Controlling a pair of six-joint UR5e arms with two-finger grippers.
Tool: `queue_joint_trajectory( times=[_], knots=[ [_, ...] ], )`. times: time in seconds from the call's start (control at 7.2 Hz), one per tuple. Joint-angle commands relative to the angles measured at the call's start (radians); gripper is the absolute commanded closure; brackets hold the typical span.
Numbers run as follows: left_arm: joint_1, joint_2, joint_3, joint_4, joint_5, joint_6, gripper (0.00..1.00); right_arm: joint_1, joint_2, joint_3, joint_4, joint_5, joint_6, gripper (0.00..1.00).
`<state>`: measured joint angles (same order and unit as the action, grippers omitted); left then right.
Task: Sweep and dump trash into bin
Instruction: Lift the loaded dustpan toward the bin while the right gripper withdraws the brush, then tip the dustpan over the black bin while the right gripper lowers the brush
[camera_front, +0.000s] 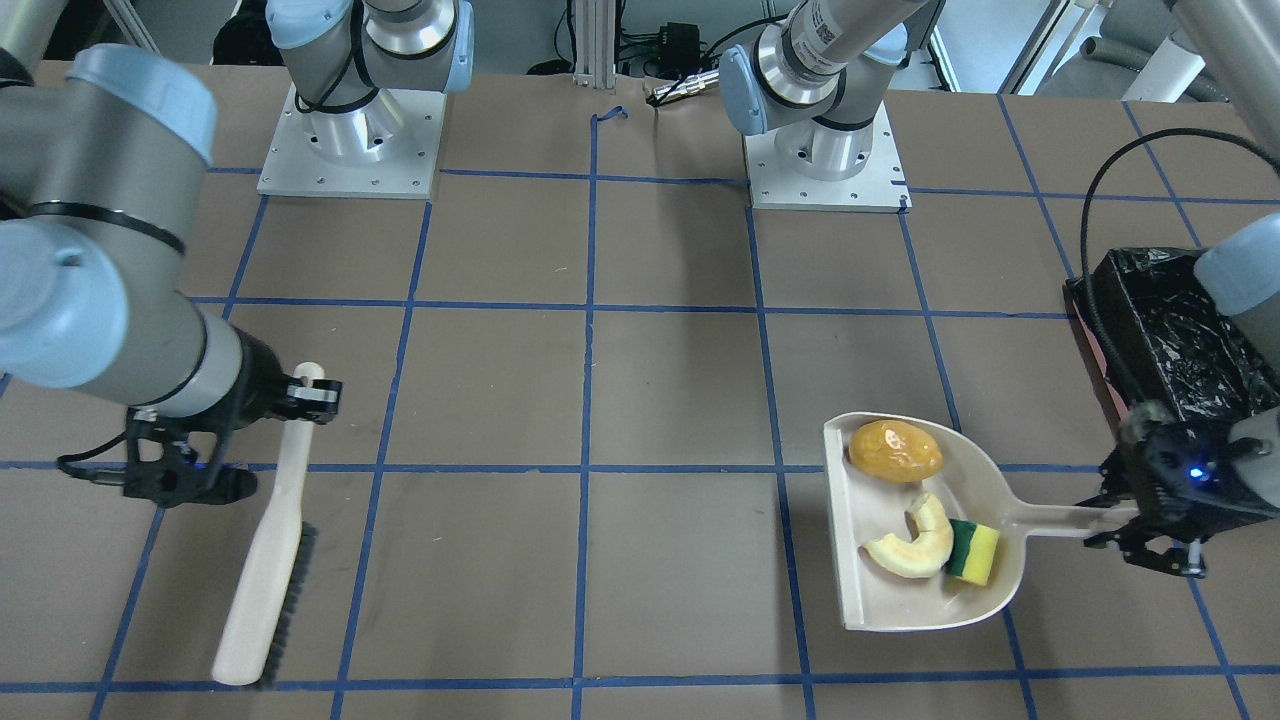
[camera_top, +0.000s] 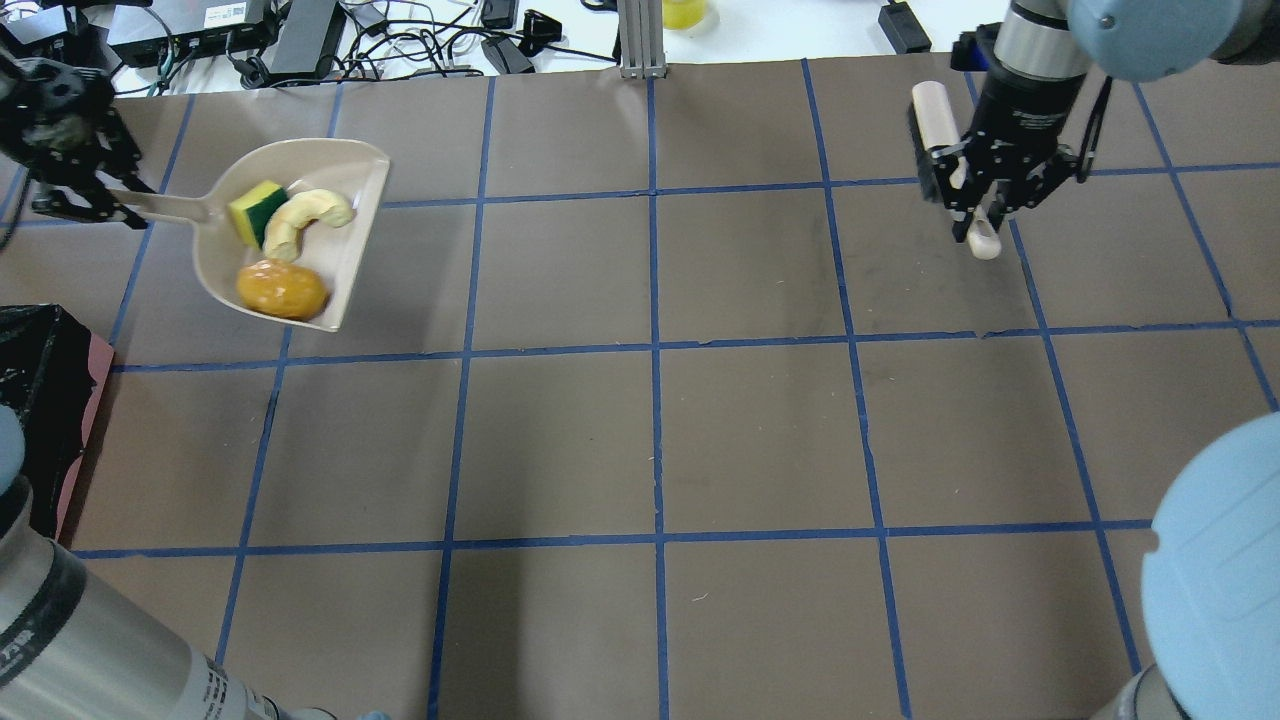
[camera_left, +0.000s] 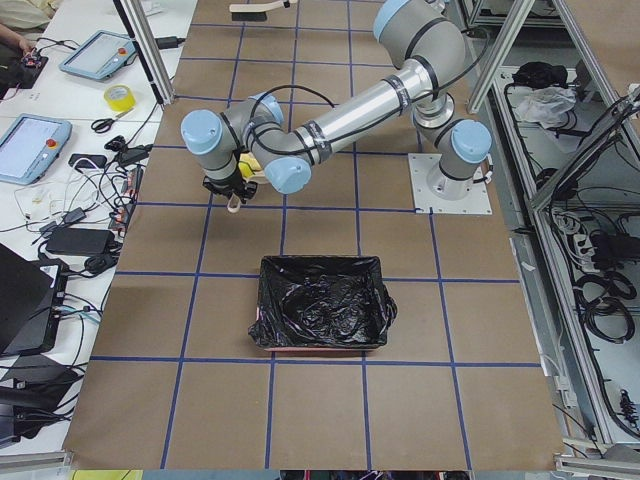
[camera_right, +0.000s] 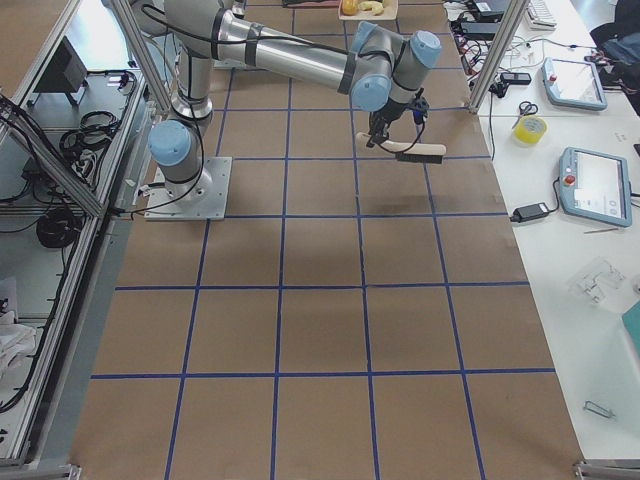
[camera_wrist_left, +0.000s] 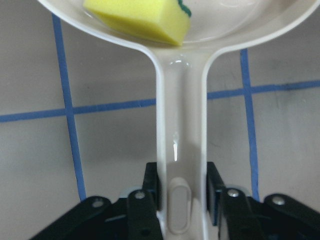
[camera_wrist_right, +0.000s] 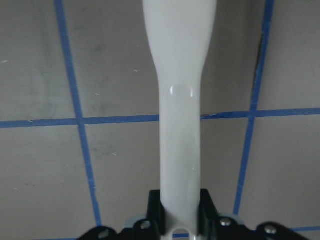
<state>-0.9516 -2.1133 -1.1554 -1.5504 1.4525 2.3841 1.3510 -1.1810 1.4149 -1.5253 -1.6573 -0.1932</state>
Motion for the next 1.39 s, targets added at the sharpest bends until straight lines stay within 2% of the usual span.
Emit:
queue_joint_trajectory(
  times=[0.0,0.14,0.28,0.56,0.69,0.97,1.25],
  knots=[
    [0.161,-0.025,0.150,-0.126,0.002,0.244,1.00,-0.110,0.023,0.076,-0.083,-0.047,-0.124,0.97],
    [0.231,-0.049,0.190,-0.138,0.003,0.371,1.00,-0.125,0.018,0.160,-0.211,-0.074,-0.188,0.97],
    [0.287,-0.068,0.225,-0.129,0.038,0.464,1.00,-0.144,0.015,0.214,-0.278,-0.075,-0.204,0.97],
    [0.333,-0.129,0.320,-0.024,0.043,0.658,1.00,-0.162,0.011,0.234,-0.263,-0.072,-0.233,0.97],
    [0.343,-0.155,0.350,-0.008,0.046,0.681,1.00,-0.171,0.011,0.245,-0.257,-0.072,-0.238,0.97],
    [0.346,-0.168,0.349,0.144,0.045,0.823,1.00,-0.176,0.009,0.257,-0.259,-0.068,-0.233,0.97],
    [0.338,-0.156,0.344,0.164,0.060,0.849,1.00,-0.176,0.003,0.259,-0.259,-0.065,-0.238,0.94]
  ],
)
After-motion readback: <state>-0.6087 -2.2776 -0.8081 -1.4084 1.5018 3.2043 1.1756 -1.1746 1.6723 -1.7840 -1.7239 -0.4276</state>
